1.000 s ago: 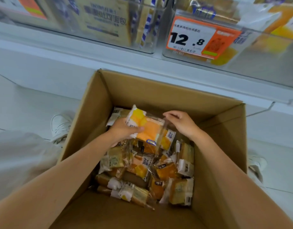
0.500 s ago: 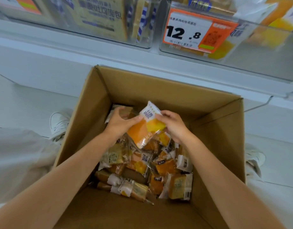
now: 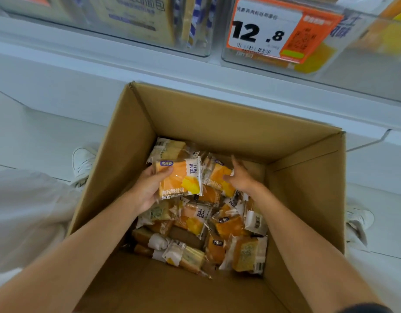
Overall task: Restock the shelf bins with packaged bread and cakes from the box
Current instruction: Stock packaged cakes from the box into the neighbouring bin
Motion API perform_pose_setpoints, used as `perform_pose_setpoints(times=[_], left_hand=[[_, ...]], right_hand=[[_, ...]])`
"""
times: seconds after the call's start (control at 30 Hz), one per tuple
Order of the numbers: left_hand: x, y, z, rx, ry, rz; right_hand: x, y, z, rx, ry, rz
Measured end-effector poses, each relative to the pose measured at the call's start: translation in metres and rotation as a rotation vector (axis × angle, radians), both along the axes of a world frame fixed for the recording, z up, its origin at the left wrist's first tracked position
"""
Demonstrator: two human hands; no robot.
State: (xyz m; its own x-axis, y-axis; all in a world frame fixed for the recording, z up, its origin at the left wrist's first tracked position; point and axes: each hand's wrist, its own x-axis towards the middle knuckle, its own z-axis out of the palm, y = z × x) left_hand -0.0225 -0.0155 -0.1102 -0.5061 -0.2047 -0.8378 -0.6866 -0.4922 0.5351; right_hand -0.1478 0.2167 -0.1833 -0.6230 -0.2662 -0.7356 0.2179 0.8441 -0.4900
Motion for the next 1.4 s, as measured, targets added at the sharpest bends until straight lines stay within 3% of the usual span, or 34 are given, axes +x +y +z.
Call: perform_pose_setpoints(times=[0.1, 0.2, 0.33, 0.57, 0.77, 0.9, 1.0, 1.1, 1.23, 1.33, 1.4], left_hand=[[0.002, -0.002, -0.006, -0.078, 0.002, -0.045], [0.001, 0.001, -0.009, -0.184, 0.036, -0.092], [-0.005, 0.002, -0.006, -0.345, 0.127, -0.174], [-0.026, 0.016, 0.052, -0.516, 0.367, -0.269], [-0.031, 0.063, 0.131, -0.483, 0.563, -0.597], [-0.043, 0.087, 0.184, -0.564, 0.705, -0.671], [-0.063, 0.110, 0.236, -0.592, 0.864, -0.623], [-0.093, 0.139, 0.286, -0.641, 1.082, -0.573], [-0.141, 0.169, 0.329, -0.669, 1.247, -0.534], [-0.183, 0.175, 0.332, -0.739, 1.226, -0.605], [-0.212, 0.168, 0.325, -0.781, 1.098, -0.762]], right_hand=[[-0.003, -0.001, -0.031, 0.171, 0.082, 0.199], [0.006, -0.006, -0.027, 0.031, 0.095, 0.208], [0.006, -0.004, 0.031, -0.166, 0.084, 0.186], [-0.006, 0.018, 0.143, -0.195, 0.215, 0.348], [0.020, 0.020, 0.221, -0.254, 0.533, 0.357], [0.031, 0.038, 0.273, -0.302, 0.482, 0.262], [0.014, 0.062, 0.323, -0.150, 0.703, 0.288], [-0.012, 0.089, 0.380, -0.149, 0.922, 0.245], [-0.049, 0.119, 0.434, 0.066, 1.376, 0.247], [-0.083, 0.128, 0.434, 0.222, 1.428, 0.253], [-0.105, 0.125, 0.417, 0.395, 1.360, 0.317]])
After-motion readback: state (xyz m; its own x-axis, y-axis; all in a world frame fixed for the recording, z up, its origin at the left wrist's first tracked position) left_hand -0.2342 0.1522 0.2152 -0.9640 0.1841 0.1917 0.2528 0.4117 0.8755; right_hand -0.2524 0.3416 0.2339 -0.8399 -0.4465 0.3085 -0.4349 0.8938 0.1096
